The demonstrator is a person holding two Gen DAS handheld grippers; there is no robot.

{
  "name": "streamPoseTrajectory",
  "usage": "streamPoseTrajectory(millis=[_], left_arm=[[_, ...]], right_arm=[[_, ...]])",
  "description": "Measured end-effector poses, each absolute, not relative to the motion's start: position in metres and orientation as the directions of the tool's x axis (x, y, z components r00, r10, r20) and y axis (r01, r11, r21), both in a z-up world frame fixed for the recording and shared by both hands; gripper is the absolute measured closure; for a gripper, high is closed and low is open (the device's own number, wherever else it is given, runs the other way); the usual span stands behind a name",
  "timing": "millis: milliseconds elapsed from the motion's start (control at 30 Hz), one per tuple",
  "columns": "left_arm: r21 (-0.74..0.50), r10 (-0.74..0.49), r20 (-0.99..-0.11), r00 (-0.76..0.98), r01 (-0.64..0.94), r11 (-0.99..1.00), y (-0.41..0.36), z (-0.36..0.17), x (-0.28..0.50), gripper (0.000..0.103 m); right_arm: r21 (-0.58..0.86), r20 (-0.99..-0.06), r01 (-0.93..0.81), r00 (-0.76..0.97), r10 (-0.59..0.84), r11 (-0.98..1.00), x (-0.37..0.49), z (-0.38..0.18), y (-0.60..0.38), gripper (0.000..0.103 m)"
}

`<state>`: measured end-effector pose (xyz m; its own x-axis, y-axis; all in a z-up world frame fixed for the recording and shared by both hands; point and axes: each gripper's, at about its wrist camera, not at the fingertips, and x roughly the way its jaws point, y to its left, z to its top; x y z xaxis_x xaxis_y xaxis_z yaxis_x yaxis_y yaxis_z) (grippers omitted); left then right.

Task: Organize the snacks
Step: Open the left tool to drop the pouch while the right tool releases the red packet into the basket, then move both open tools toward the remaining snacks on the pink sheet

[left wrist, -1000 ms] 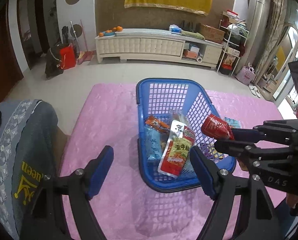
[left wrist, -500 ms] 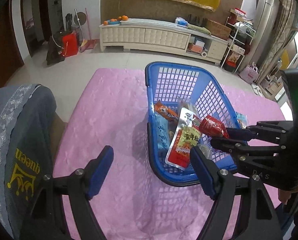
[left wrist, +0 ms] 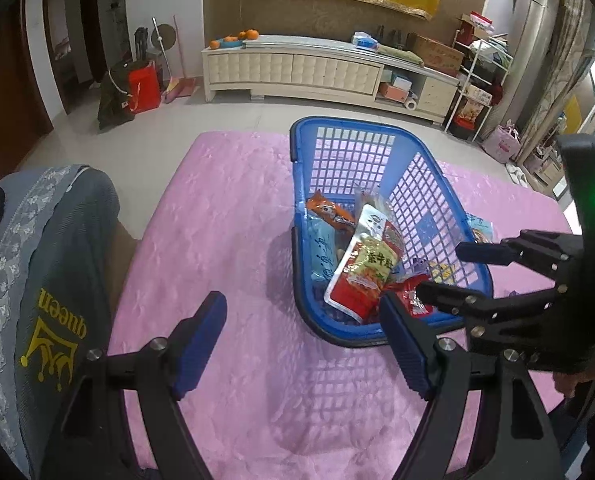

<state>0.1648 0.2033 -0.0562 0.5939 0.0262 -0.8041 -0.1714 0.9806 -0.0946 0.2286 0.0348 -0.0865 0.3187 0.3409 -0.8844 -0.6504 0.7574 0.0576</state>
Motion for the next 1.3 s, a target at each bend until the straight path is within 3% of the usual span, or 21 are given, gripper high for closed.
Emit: streamPoseTrajectory(millis=[300, 767, 1300], left_arm=[[-0.084, 0.02, -0.791, 0.612, -0.14, 0.987, 0.179, -0.041, 0.15, 0.026], [-0.065, -0.052, -0.745, 0.665, 0.006, 0.998, 0.089, -0.012, 0.143, 0.021], [-0.047, -0.126, -0.783, 0.609, 0.144, 0.988, 0.001, -0.029, 0.177, 0.021]], right_arm=[[0.087, -0.839, -0.63, 0.372, 0.398, 0.772, 0.204, -0.048, -0.007, 0.036], [0.032, -0.81, -0.565, 0.469, 0.353, 0.824, 0.175, -0.015, -0.097, 0.036], [0.085, -0.827, -0.421, 0.475, 0.299, 0.903, 0.182, -0.036, -0.199, 0.035]])
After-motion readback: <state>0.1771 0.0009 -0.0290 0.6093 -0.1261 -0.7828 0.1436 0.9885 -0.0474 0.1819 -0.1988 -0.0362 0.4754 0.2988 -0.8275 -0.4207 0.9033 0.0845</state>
